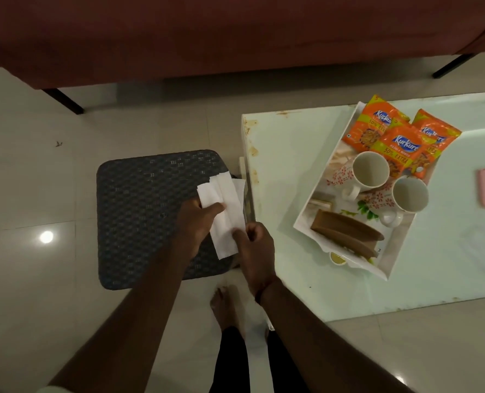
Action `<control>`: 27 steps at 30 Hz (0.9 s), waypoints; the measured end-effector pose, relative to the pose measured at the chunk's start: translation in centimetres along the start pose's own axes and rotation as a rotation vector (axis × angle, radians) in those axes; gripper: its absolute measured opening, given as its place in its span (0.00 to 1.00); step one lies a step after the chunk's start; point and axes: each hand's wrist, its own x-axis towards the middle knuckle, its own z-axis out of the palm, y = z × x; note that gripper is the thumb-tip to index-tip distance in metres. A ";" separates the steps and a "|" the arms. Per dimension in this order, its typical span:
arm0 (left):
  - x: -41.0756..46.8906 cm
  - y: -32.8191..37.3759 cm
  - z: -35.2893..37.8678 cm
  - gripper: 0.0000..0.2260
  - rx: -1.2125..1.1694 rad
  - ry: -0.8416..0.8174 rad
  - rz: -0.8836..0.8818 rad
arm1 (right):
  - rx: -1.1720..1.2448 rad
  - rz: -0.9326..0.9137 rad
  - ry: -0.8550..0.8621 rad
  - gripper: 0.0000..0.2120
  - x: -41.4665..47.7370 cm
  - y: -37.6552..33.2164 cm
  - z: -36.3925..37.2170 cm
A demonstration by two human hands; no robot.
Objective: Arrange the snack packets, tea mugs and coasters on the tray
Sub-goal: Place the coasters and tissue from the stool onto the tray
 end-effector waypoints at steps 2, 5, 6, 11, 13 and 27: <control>-1.0 0.3 0.7 0.20 -0.162 -0.070 -0.056 | 0.100 0.026 0.011 0.11 -0.5 -0.2 -1.6; -2.6 0.5 2.4 0.14 -0.362 -0.211 -0.110 | 0.276 0.068 0.031 0.14 -1.3 -0.3 -4.5; -3.1 0.7 3.2 0.13 -0.410 -0.265 -0.125 | 0.303 0.069 0.045 0.14 -1.5 -0.2 -5.7; -5.5 1.4 7.1 0.16 -0.454 -0.381 -0.091 | 0.380 0.003 0.112 0.08 -2.4 0.3 -11.9; -5.7 1.6 8.1 0.23 -0.363 -0.423 -0.012 | 0.381 -0.021 0.132 0.10 -2.5 0.4 -14.3; -7.4 6.3 14.9 0.15 0.360 -0.692 0.454 | 0.273 -0.035 0.300 0.08 -2.4 1.9 -25.9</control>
